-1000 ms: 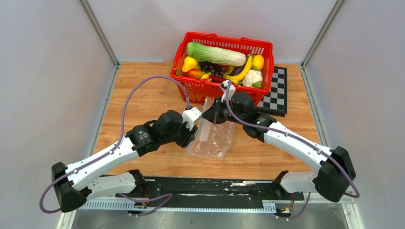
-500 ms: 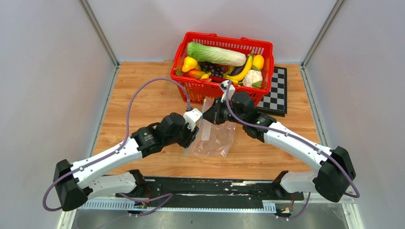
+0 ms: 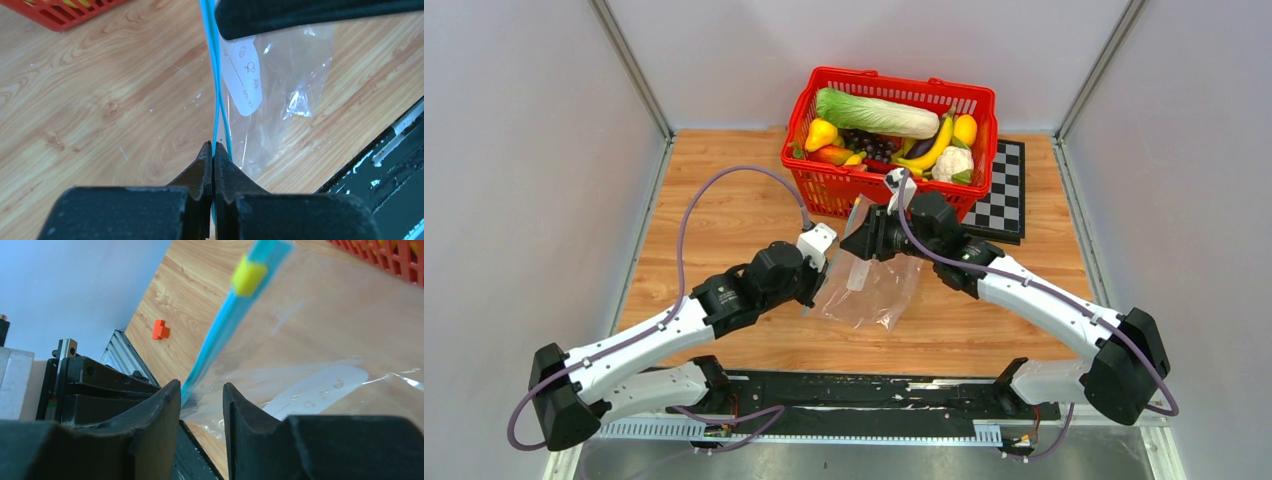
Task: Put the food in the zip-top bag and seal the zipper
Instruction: Open the zipper of the food storage bag at the center of the board.
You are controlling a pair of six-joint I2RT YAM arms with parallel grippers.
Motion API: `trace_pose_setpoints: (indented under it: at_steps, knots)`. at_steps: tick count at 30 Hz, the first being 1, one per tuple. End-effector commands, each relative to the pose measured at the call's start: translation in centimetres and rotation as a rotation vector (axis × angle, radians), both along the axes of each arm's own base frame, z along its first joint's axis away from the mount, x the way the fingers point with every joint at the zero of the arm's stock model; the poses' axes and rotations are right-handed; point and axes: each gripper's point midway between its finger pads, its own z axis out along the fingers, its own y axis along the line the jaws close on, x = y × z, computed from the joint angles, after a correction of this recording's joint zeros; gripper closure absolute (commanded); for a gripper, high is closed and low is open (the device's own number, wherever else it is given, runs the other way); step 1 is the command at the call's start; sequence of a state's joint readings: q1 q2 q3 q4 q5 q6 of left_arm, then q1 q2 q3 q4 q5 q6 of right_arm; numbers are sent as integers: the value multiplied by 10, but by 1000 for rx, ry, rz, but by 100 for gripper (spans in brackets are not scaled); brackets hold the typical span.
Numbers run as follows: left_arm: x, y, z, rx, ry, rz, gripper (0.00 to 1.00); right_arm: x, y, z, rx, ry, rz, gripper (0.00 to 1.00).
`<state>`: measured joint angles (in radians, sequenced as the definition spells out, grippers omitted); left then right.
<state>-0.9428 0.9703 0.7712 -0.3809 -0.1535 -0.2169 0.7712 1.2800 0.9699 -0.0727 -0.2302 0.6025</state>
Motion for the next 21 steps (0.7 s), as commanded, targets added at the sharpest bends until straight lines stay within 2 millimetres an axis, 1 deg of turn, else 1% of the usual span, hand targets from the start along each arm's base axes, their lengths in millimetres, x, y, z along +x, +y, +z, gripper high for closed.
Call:
trace_pose_setpoints:
  at_steps: [1, 2, 4, 7, 11, 14, 21]
  knots:
    - [13, 1, 46, -95, -94, 70, 100, -6, 2, 39, 54, -59, 34, 54]
    - [14, 3, 51, -98, -103, 78, 100, -7, 2, 42, 58, -65, 41, 47]
    - [15, 6, 61, -96, -120, 87, 100, -9, 2, 49, 66, -75, 49, 43]
    - [18, 12, 77, -79, -135, 109, 100, -14, 7, 59, 87, -82, 85, 41]
    - [18, 11, 91, -70, -138, 100, 100, -23, 20, 70, 103, -93, 133, 41]
    - [19, 12, 94, -69, -135, 112, 100, -26, 27, 75, 110, -102, 146, 41]
    - [19, 11, 93, -45, -123, 111, 100, -26, 34, 81, 123, -110, 142, 40]
